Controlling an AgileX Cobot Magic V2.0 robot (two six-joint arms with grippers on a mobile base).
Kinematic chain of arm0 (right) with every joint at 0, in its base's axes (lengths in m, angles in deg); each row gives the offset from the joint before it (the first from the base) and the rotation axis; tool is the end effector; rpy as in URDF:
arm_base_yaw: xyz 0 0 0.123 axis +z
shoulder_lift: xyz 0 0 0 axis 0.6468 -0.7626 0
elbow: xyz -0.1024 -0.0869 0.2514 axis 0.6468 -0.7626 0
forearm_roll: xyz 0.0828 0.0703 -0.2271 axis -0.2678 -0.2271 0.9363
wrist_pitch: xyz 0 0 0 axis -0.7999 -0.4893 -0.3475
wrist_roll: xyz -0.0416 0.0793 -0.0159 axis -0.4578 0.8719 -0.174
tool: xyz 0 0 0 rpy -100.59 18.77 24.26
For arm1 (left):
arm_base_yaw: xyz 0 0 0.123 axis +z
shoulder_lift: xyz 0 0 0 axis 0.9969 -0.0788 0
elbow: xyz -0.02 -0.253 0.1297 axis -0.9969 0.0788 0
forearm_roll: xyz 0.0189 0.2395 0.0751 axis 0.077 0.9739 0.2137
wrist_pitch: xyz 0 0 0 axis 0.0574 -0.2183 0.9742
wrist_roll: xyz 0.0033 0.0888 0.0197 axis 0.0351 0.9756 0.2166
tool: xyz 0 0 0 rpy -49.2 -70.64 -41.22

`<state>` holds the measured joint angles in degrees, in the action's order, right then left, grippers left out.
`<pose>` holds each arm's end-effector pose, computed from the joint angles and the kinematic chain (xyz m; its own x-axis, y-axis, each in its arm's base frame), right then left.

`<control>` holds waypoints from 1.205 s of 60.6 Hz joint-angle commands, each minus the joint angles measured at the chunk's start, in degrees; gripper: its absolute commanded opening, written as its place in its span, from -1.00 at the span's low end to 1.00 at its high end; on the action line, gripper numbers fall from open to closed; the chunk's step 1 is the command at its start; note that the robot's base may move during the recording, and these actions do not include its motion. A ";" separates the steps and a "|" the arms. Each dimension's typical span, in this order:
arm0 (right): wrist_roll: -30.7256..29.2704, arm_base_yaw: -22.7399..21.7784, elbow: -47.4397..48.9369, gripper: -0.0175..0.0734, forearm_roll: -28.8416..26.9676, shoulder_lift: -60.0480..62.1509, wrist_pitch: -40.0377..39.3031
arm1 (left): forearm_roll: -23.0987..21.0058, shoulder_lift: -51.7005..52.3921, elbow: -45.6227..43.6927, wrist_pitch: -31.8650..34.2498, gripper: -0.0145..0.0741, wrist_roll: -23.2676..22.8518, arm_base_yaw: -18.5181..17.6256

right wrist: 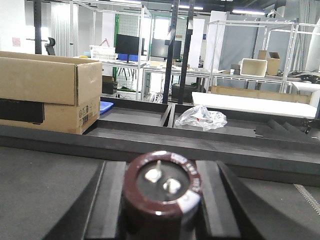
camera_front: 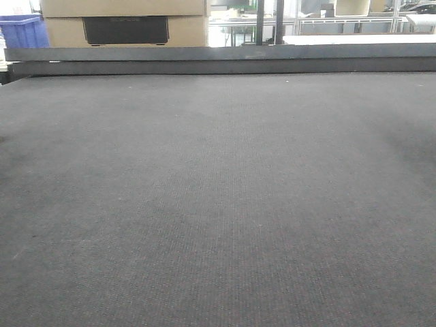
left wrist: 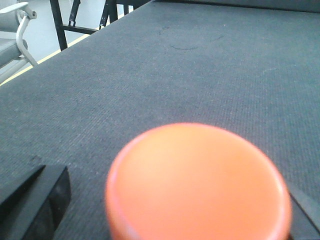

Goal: Place cylindrical capacitor in blue bin on shelf

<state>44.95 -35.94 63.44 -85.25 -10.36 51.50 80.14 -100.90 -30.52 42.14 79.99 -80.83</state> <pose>0.2493 0.0167 0.3579 0.1458 -0.0256 -0.9890 -0.0453 0.9984 -0.0325 0.4131 0.0399 0.1251 -0.2273 -0.0682 -0.9714 -0.1585 0.9868 -0.0322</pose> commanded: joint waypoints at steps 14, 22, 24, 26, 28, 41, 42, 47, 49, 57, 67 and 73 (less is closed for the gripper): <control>-0.06 0.11 0.14 -0.97 0.30 0.59 5.34 | -0.38 0.15 -2.04 -2.76 -0.09 -0.32 0.20; -0.06 0.11 0.36 -0.97 -0.30 0.59 8.56 | -0.38 2.00 -2.04 -7.55 -0.80 -0.32 0.20; -0.06 0.11 0.36 -0.97 -0.28 0.59 9.03 | -0.38 2.75 -2.04 -8.55 -0.93 -0.32 0.20; -0.06 0.11 0.41 -0.97 -0.37 0.59 9.54 | -0.09 3.58 -2.04 -9.85 -0.92 -0.32 0.20; -0.06 0.11 0.66 -0.97 -0.42 0.59 10.42 | -0.09 4.31 -2.04 -10.75 -0.92 -0.32 0.20; -0.06 0.11 6.71 -0.97 -0.65 0.59 23.23 | 2.50 14.93 -2.04 -24.41 -0.92 -0.32 -0.20; -0.06 0.11 7.50 -0.97 -0.65 0.59 24.13 | 2.50 15.86 -2.04 -25.47 -0.92 -0.32 -0.33; -0.06 0.11 10.15 -0.97 -0.65 0.59 29.22 | 3.75 21.69 -2.04 -32.09 -0.92 -0.32 -0.96; -0.06 0.11 10.93 -0.97 -0.65 0.59 31.51 | 4.20 23.68 -2.04 -33.98 -0.92 -0.32 -1.48; -0.06 0.11 12.75 -0.97 -0.65 0.59 39.01 | 6.30 32.64 -2.04 -42.68 -0.92 -0.32 -4.32; -0.06 -0.61 12.75 -0.97 -0.65 0.59 46.78 | 6.30 41.95 -2.04 -54.19 -0.92 -0.32 -9.96; 0.28 -2.70 12.64 -0.97 -0.65 0.59 51.02 | 6.30 46.89 -2.04 -60.47 -0.92 -0.32 -13.13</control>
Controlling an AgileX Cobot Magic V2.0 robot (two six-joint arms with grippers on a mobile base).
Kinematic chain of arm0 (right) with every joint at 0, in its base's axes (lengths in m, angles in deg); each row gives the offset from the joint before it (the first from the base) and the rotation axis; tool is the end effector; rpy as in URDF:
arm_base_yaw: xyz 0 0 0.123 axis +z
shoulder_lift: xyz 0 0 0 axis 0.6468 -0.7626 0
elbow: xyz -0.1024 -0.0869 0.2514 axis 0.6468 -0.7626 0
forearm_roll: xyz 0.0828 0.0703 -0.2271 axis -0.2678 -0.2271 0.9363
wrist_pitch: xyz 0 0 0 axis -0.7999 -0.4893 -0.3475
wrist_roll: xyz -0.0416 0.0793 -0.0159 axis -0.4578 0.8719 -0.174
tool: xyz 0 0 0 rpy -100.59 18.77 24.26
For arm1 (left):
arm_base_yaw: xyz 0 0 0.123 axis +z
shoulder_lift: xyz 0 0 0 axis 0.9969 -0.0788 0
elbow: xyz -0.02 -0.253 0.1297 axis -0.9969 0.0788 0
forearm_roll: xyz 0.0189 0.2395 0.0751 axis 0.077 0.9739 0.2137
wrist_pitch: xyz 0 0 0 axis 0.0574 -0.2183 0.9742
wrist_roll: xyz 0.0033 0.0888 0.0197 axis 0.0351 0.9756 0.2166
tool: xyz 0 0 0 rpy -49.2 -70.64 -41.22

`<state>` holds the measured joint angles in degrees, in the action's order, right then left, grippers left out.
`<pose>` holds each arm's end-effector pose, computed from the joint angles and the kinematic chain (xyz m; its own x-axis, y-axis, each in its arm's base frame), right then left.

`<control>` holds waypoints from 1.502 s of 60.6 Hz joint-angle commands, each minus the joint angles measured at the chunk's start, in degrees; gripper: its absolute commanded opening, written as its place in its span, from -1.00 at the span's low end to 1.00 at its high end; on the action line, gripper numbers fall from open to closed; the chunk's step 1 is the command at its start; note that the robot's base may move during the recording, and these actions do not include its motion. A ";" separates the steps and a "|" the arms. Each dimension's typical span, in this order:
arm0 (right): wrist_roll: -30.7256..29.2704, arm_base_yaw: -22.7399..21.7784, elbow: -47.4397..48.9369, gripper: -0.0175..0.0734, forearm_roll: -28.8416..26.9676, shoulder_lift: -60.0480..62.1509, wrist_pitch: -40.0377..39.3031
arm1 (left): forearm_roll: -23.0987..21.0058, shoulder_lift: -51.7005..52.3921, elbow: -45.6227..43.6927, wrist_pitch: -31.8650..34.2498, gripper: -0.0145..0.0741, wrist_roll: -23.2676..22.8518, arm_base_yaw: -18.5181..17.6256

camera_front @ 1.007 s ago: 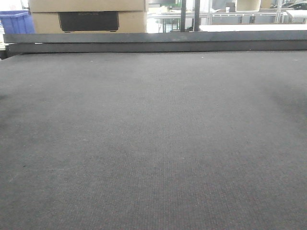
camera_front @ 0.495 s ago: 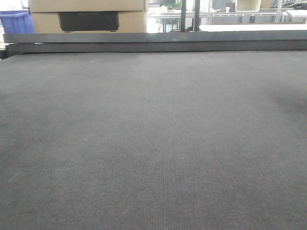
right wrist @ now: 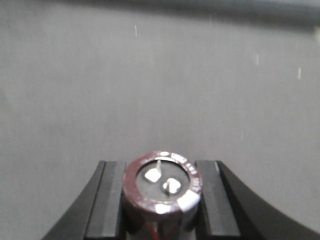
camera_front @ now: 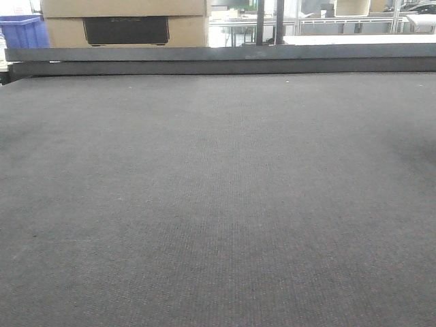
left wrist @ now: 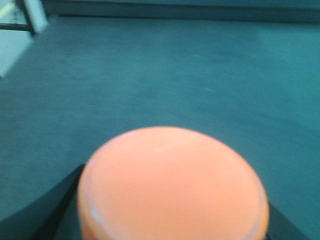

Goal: Place cylindrical capacitor in blue bin on shelf

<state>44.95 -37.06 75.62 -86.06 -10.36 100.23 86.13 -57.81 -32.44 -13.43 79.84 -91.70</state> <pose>0.2444 0.0167 0.3551 -0.4688 -0.0499 -0.8819 -0.0947 0.9955 -0.0060 0.3051 -0.0331 0.3346 -0.4025 0.0682 -0.9129 0.1169 0.9929 0.0226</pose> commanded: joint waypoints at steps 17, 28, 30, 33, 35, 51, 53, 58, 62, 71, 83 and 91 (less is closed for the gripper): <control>0.95 -3.20 -4.54 -0.97 -0.18 4.63 4.66 | -1.99 15.25 -0.12 -19.03 -0.92 -0.17 -5.01; 0.95 -0.84 -11.67 -0.97 -0.63 12.08 4.72 | -1.99 23.18 -0.12 -27.62 -0.92 -0.17 -5.01; 0.95 -0.29 -12.77 -0.97 -0.66 13.78 5.16 | -1.99 24.28 -0.12 -28.97 -0.92 -0.17 -5.01; 0.95 0.75 -13.86 -0.97 -0.88 16.32 5.93 | -1.99 26.14 -0.12 -30.47 -0.92 -0.17 -5.01; 0.95 1.48 -14.22 -0.97 -0.88 17.89 6.23 | -1.99 27.11 -0.12 -31.17 -0.92 -0.17 -5.01; 0.95 3.51 -13.03 -0.97 -0.88 33.01 6.60 | -1.64 34.68 -0.12 -33.35 -0.92 -0.17 -5.01; 0.95 3.51 -12.27 -0.97 -0.88 34.93 6.60 | -1.64 35.25 -0.12 -33.35 -0.92 -0.17 -5.01; 0.95 3.51 -10.34 -0.97 -0.38 37.36 6.72 | -1.64 35.94 -0.12 -33.35 -0.92 -0.17 -5.01; 0.95 3.51 -7.86 -0.97 0.49 38.52 7.89 | -1.64 36.15 -0.12 -33.22 -0.92 -0.17 -5.01; 0.95 3.51 -3.57 -0.97 0.91 38.63 11.36 | -1.64 36.15 -0.12 -33.11 -0.92 -0.17 -5.01; 0.95 3.51 -3.40 -0.97 0.91 38.63 12.33 | -1.64 36.15 -0.12 -29.94 -0.92 -0.17 -5.01; 0.95 3.51 -3.40 -0.97 0.91 38.63 12.33 | -1.64 36.15 -0.12 -28.29 -0.92 -0.17 -5.01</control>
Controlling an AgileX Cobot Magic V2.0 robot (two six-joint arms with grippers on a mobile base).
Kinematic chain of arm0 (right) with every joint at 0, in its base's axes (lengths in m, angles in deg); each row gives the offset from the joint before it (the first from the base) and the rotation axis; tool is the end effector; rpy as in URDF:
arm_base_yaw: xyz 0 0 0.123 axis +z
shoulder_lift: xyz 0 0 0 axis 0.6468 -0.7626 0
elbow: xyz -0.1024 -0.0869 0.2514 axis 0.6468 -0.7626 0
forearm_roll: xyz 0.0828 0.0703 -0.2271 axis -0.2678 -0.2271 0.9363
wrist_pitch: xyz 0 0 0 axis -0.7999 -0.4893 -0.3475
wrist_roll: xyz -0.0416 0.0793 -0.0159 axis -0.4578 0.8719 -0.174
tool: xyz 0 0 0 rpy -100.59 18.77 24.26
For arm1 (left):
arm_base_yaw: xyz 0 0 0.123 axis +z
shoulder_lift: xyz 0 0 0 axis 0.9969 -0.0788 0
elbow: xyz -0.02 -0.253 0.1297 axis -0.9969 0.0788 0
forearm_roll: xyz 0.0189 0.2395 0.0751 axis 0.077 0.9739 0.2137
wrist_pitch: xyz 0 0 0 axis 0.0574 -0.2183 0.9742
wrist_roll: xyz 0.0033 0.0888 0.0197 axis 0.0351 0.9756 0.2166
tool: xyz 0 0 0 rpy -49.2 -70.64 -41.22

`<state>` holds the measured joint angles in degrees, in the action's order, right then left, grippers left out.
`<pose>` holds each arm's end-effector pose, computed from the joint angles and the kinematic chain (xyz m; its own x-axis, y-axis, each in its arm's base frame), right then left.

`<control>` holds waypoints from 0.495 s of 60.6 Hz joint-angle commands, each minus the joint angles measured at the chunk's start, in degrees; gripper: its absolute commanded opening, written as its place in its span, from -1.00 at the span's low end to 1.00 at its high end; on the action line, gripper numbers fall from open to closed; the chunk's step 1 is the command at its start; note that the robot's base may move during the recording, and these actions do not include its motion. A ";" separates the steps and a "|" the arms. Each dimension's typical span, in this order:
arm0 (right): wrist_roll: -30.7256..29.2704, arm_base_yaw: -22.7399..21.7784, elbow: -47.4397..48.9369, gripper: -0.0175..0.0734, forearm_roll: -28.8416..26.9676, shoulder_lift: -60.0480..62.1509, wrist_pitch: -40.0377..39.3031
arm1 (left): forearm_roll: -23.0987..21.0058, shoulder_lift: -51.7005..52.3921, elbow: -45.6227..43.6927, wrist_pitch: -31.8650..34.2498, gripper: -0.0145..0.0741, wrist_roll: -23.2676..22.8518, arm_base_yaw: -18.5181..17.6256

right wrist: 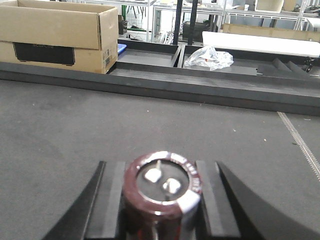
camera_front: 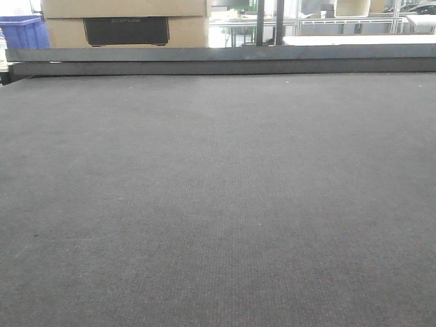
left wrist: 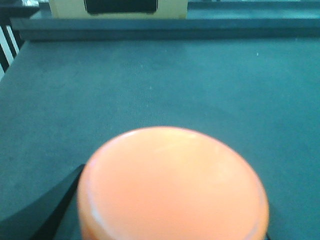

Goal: Place cylindrical capacitor in blue bin on shelf

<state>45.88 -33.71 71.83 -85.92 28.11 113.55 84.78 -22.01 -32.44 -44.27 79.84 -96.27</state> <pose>0.0574 0.0107 0.4169 -0.1142 -0.0313 -0.9930 -0.1607 0.9869 -0.0126 0.1196 -0.0238 0.4258 -0.3203 0.0661 -0.9450 0.1991 0.9800 0.0011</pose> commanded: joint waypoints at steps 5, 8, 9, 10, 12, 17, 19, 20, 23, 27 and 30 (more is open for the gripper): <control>0.02 0.17 0.40 -0.97 0.77 0.16 -0.98 | -0.28 0.35 -0.12 2.79 -0.92 -0.17 -0.43; 0.02 0.17 0.40 -0.97 0.77 0.16 -0.98 | -0.28 0.35 -0.12 2.79 -0.92 -0.17 -0.43; 0.02 0.17 0.40 -0.97 0.77 0.16 -0.98 | -0.28 0.35 -0.12 2.79 -0.92 -0.17 -0.43; 0.02 0.17 0.40 -0.97 0.77 0.16 -0.98 | -0.28 0.35 -0.12 2.79 -0.92 -0.17 -0.43; 0.02 0.17 0.40 -0.97 0.77 0.16 -0.98 | -0.28 0.35 -0.12 2.79 -0.92 -0.17 -0.43; 0.02 0.17 0.40 -0.97 0.77 0.16 -0.98 | -0.28 0.35 -0.12 2.79 -0.92 -0.17 -0.43; 0.02 0.17 0.40 -0.97 0.77 0.16 -0.98 | -0.28 0.35 -0.12 2.79 -0.92 -0.17 -0.43; 0.02 0.17 0.40 -0.97 0.77 0.16 -0.98 | -0.28 0.35 -0.12 2.79 -0.92 -0.17 -0.43; 0.02 0.17 0.40 -0.97 0.77 0.16 -0.98 | -0.28 0.35 -0.12 2.79 -0.92 -0.17 -0.43; 0.02 0.17 0.40 -0.97 0.77 0.16 -0.98 | -0.28 0.35 -0.12 2.79 -0.92 -0.17 -0.43; 0.02 0.17 0.40 -0.97 0.77 0.16 -0.98 | -0.28 0.35 -0.12 2.79 -0.92 -0.17 -0.43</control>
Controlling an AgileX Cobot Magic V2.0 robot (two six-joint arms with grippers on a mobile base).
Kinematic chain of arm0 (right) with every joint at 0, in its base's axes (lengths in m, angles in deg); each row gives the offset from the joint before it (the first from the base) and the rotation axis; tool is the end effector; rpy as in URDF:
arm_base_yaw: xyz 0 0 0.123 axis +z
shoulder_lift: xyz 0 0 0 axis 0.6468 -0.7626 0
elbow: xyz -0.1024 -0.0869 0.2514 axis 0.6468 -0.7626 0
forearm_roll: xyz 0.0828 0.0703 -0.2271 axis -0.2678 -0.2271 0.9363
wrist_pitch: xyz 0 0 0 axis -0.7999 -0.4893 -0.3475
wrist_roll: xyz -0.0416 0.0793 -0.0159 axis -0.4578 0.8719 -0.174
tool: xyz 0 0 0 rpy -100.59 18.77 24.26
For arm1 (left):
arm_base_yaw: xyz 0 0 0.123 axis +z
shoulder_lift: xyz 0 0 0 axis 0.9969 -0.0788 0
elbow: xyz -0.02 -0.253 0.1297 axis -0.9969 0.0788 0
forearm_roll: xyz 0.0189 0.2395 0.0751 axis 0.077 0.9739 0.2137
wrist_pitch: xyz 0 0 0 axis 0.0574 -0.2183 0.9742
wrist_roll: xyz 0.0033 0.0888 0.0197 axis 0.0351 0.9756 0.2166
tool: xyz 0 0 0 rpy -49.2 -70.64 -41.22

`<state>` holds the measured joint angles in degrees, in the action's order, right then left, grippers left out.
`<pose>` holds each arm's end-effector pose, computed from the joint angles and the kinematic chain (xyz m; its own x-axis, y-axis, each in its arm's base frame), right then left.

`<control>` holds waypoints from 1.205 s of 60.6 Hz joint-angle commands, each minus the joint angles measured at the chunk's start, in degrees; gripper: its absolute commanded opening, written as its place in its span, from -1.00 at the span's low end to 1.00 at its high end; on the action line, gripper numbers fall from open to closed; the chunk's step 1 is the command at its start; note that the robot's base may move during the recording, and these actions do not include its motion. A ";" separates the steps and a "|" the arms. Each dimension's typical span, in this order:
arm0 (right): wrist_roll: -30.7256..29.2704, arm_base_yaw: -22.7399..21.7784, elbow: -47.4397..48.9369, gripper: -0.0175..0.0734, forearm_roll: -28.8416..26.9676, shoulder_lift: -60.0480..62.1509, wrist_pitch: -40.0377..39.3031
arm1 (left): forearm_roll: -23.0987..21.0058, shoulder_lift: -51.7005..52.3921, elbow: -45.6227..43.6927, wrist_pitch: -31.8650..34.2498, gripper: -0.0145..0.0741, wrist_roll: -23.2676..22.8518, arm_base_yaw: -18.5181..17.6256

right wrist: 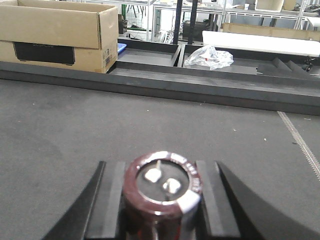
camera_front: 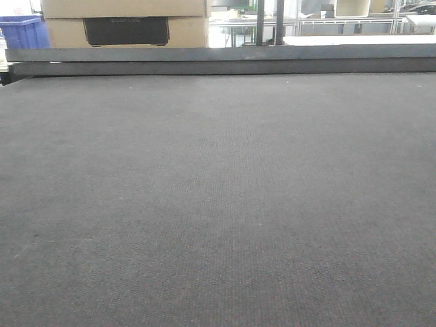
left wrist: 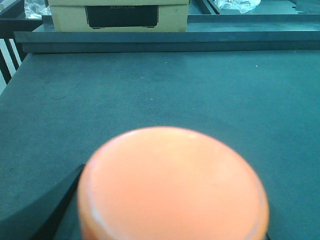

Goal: Place cylindrical capacitor in blue bin on shelf

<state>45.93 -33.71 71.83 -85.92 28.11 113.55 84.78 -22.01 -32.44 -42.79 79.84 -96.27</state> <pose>0.0574 0.0107 0.4169 -0.1143 -0.0304 -0.9930 -0.1606 0.9869 -0.0117 0.1204 -0.0239 0.4281 -0.2962 0.0613 -0.9531 0.1987 0.9801 0.0012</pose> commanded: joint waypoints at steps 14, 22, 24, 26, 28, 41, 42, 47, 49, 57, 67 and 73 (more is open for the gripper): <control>-0.03 0.17 0.40 -0.97 0.77 0.16 -0.98 | -0.28 0.35 -0.12 1.31 -0.92 -0.17 -0.43; -0.03 0.17 0.40 -0.97 0.77 0.16 -0.98 | -0.28 0.35 -0.12 1.31 -0.92 -0.17 -0.43; -0.03 0.17 0.40 -0.97 0.77 0.16 -0.98 | -0.28 0.35 -0.12 1.31 -0.92 -0.17 -0.43; -0.03 0.17 0.40 -0.97 0.77 0.16 -0.98 | -0.28 0.35 -0.12 1.31 -0.92 -0.17 -0.43; -0.03 0.17 0.40 -0.97 0.77 0.16 -0.98 | -0.28 0.35 -0.12 1.31 -0.92 -0.17 -0.43; -0.03 0.17 0.40 -0.97 0.77 0.16 -0.98 | -0.28 0.35 -0.12 1.31 -0.92 -0.17 -0.43; -0.03 0.17 0.40 -0.97 0.77 0.16 -0.98 | -0.28 0.35 -0.12 1.31 -0.92 -0.17 -0.43; -0.03 0.17 0.40 -0.97 0.77 0.16 -0.98 | -0.28 0.35 -0.12 1.31 -0.92 -0.17 -0.43; -0.03 0.17 0.40 -0.97 0.77 0.16 -0.98 | -0.28 0.35 -0.12 1.31 -0.92 -0.17 -0.43; -0.03 0.17 0.40 -0.97 0.77 0.16 -0.98 | -0.28 0.35 -0.12 1.31 -0.92 -0.17 -0.43; -0.03 0.17 0.40 -0.97 0.77 0.16 -0.98 | -0.28 0.35 -0.12 1.31 -0.92 -0.17 -0.43; -0.03 0.17 0.40 -0.97 0.77 0.16 -0.98 | -0.28 0.35 -0.12 1.31 -0.92 -0.17 -0.43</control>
<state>45.93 -33.49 71.83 -85.81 28.11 113.77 84.89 -21.78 -32.44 -42.79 79.84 -96.27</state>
